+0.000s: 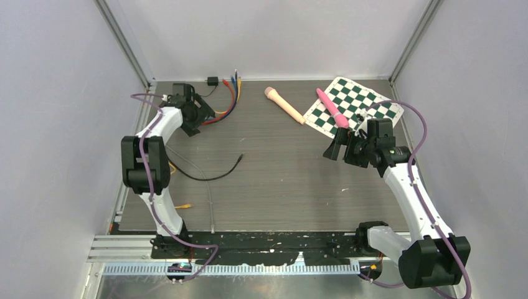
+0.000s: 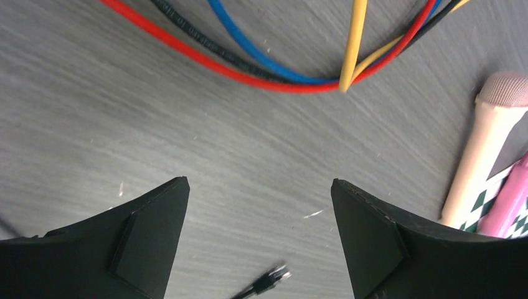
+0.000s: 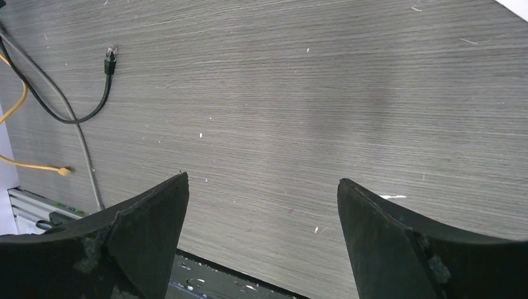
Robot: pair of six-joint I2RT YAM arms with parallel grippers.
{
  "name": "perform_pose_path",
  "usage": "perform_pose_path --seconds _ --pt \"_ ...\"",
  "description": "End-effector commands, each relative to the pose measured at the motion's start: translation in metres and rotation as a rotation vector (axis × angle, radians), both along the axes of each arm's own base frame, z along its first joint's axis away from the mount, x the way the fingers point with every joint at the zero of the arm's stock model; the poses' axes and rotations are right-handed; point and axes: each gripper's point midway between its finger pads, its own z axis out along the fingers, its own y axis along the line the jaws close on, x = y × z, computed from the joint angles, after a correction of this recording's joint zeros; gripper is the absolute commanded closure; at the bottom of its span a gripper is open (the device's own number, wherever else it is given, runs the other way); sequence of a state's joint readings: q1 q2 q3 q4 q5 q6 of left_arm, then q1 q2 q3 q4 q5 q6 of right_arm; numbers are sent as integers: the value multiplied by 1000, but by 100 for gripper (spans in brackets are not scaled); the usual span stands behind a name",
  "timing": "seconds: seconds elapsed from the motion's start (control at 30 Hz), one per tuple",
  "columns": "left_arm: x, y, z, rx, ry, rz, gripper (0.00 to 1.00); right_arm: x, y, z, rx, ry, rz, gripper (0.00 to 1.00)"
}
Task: Pull the plug from the switch port
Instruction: Move the switch port to the center of the board.
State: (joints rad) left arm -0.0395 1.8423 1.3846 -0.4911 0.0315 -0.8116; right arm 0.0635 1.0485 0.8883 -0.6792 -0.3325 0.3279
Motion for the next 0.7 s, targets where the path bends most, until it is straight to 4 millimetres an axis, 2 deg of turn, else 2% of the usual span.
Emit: perform_pose_path --seconds 0.0,0.13,0.3,0.53,0.67 --pt "27 2 3 -74 -17 65 12 -1 -3 10 -23 -45 7 4" --pt "46 -2 -11 -163 0 131 18 -3 -5 8 -35 -45 -2 4" --pt "50 2 -26 -200 22 260 18 -4 -7 5 -47 -42 -3 5" --pt "56 20 -24 -193 8 449 19 -3 -8 4 -54 -37 -5 5" --pt "56 25 -33 -205 30 541 22 -3 -9 3 -57 -35 -6 4"
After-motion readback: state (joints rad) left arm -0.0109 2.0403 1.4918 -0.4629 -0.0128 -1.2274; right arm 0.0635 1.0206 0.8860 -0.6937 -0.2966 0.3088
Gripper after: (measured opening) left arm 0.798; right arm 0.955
